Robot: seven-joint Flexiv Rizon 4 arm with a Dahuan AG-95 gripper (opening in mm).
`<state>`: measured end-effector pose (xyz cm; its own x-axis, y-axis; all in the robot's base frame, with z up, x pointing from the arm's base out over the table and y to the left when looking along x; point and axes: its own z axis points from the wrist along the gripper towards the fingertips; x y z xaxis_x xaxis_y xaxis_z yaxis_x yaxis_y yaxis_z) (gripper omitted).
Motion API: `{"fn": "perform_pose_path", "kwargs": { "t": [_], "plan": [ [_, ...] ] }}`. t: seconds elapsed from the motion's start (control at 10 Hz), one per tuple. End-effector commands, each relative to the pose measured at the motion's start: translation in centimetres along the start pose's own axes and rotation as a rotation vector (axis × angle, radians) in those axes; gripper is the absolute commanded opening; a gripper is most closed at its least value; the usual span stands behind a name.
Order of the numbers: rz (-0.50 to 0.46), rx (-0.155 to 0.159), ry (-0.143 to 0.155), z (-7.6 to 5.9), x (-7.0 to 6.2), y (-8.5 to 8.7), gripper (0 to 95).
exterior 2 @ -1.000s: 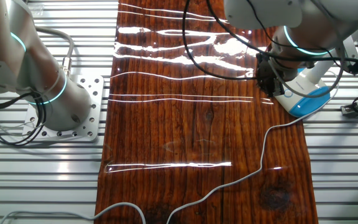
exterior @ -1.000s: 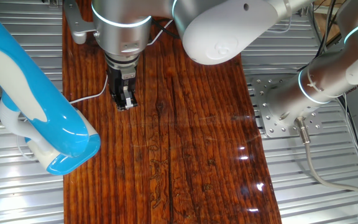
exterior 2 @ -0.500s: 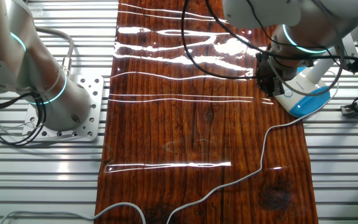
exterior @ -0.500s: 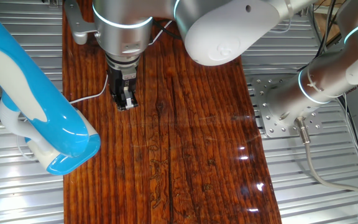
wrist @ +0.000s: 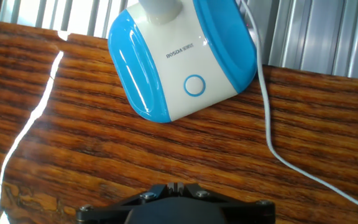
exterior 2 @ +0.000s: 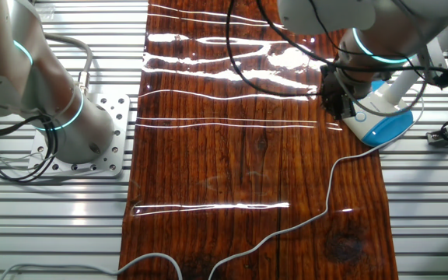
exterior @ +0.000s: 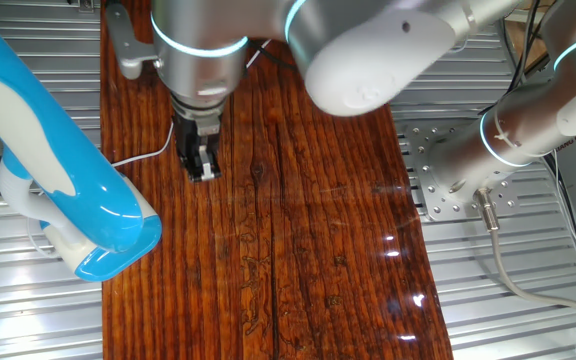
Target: Turn on the desk lamp by pressing the button
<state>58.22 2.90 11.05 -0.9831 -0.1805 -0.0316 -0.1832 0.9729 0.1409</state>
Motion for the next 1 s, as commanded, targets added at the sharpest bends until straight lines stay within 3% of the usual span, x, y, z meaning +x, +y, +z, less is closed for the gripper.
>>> {"fn": "perform_pose_path", "kwargs": {
  "t": [0.1, 0.5, 0.9, 1.0],
  "plan": [
    [0.014, 0.002, 0.001, 0.5, -0.2, 0.5, 0.0],
    [0.021, 0.013, -0.028, 1.7, 0.1, 1.2, 0.0],
    [0.051, 0.016, -0.044, 2.0, 0.3, 1.3, 0.0],
    [0.084, 0.014, -0.077, 2.5, 0.5, 1.5, 0.0]
  ]
}}
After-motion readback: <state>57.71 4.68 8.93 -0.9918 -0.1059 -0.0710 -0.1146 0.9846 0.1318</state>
